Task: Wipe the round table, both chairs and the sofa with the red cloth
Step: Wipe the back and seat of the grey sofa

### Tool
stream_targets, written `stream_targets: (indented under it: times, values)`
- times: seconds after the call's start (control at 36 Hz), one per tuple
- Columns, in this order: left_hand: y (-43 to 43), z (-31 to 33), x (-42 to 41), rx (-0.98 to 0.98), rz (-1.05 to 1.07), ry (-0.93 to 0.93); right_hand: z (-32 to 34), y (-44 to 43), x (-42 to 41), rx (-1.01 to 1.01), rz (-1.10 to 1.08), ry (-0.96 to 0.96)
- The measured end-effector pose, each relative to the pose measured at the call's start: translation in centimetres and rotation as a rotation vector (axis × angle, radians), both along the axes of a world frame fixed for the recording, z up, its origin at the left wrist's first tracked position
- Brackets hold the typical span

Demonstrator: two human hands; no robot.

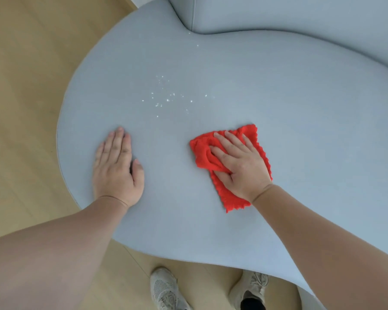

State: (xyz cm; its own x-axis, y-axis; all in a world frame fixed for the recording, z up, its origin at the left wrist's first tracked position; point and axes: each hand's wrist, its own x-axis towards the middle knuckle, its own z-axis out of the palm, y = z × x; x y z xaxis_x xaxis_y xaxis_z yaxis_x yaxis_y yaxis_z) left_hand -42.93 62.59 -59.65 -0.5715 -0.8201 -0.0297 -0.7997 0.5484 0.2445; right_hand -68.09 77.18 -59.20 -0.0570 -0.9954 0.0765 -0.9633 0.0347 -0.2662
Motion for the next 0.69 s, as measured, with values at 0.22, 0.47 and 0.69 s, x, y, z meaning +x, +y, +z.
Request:
stream_targets:
  times: [0.22,0.47,0.69]
  values:
    - [-0.2,-0.4,0.0,-0.007,-0.014,0.003,-0.2,-6.0,-4.6,-0.012,-0.056,0.012]
    - [-0.4,-0.5,-0.1,-0.017,-0.030,0.018,-0.1,-12.3,-10.2,0.034,-0.156,-0.019]
    - [-0.3,-0.6,-0.2,0.009,-0.019,-0.002,-0.5,-15.1,-13.2,0.066,-0.177,-0.019]
